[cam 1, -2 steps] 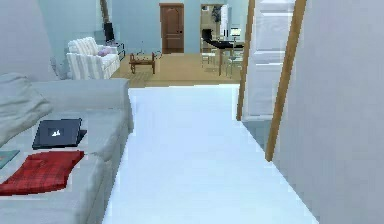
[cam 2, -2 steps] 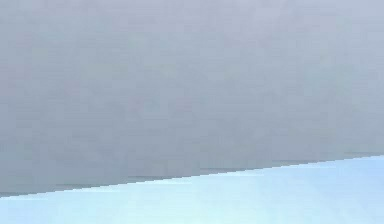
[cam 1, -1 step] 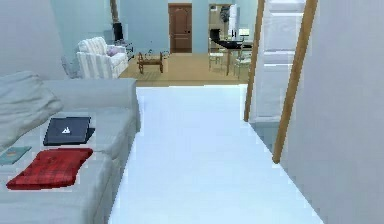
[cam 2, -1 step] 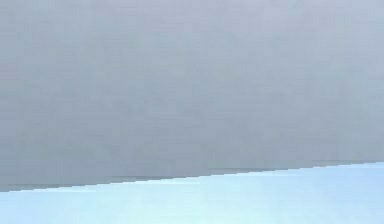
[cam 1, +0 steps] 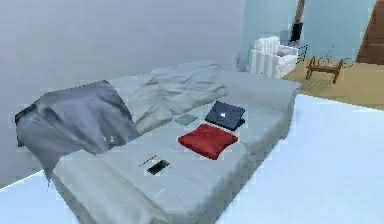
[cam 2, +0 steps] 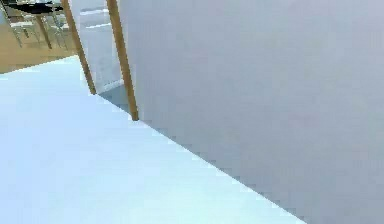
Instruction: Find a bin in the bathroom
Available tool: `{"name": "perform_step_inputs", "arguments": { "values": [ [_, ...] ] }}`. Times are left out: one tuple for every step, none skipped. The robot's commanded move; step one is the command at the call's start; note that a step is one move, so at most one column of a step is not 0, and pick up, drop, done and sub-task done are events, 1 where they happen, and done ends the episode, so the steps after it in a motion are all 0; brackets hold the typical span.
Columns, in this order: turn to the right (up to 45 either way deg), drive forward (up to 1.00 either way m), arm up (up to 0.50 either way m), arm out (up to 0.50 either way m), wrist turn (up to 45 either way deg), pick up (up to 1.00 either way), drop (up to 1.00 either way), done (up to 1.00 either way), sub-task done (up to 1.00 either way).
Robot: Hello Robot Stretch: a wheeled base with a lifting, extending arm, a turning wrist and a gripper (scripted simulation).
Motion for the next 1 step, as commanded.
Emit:
{"name": "perform_step_inputs", "arguments": {
  "values": [
    [-45.0, 0.00, 0.00, 0.00, 0.0, 0.00, 0.00, 0.00, 0.00]
  ]
}}
